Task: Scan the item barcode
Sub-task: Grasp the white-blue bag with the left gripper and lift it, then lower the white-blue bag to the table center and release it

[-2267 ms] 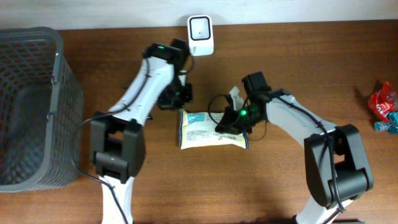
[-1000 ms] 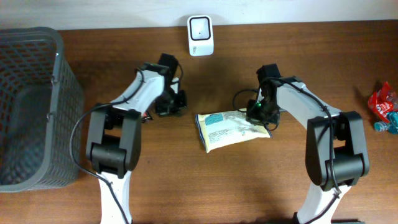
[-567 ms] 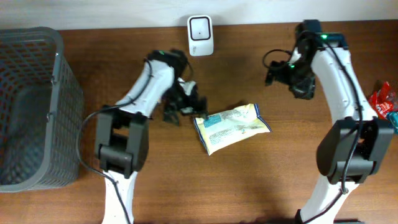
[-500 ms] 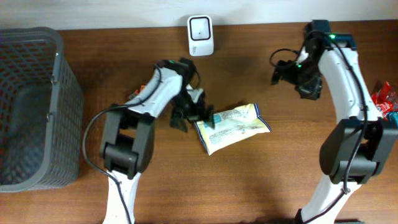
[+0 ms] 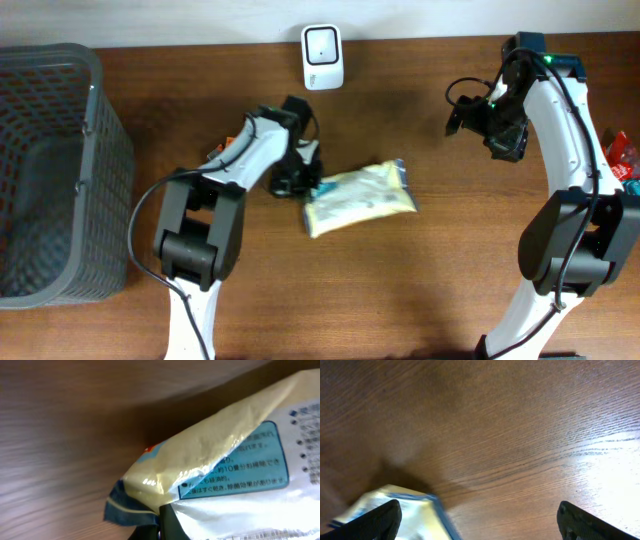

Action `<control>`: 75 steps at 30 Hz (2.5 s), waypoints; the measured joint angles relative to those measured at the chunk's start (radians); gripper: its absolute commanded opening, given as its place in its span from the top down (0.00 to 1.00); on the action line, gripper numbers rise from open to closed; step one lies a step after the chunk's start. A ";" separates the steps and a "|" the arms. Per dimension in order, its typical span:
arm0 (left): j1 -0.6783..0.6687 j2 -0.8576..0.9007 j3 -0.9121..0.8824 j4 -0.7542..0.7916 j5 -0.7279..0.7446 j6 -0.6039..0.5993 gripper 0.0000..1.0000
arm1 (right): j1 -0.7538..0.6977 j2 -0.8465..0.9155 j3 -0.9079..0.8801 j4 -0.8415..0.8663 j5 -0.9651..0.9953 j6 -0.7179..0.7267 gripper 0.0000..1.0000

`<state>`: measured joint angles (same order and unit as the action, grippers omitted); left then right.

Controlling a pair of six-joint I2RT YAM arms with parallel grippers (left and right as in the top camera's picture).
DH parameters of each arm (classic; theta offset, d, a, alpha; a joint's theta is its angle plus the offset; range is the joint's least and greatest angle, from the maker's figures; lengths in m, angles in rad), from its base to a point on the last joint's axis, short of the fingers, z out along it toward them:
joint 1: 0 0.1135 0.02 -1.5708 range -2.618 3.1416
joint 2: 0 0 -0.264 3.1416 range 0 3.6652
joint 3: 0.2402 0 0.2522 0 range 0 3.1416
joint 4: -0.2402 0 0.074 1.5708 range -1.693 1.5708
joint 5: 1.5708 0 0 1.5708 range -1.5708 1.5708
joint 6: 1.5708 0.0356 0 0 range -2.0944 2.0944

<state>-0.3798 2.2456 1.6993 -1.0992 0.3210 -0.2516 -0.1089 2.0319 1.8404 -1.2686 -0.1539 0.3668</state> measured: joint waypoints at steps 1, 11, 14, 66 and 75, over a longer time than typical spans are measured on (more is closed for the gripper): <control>0.022 0.006 0.034 -0.051 -0.058 -0.001 1.00 | 0.000 0.000 0.000 0.000 0.000 0.000 0.01; 0.094 0.033 0.508 -0.455 -0.587 -0.023 1.00 | 0.000 0.000 0.000 0.001 0.000 0.000 0.02; 0.094 0.033 0.575 -0.529 -0.655 -0.037 1.00 | 0.000 0.000 0.000 0.001 0.000 0.000 0.01; -0.221 0.143 0.544 -0.333 -1.258 -0.146 1.00 | 0.000 0.000 0.000 0.001 0.000 0.000 0.02; -0.143 0.162 0.570 -0.315 -1.711 -0.133 1.00 | 0.000 0.000 0.000 0.001 0.000 0.000 0.02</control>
<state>-0.5232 2.4073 2.2692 -1.4139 -1.3899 -0.3847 -0.1089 2.0319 1.8404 -1.2678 -0.1539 0.3668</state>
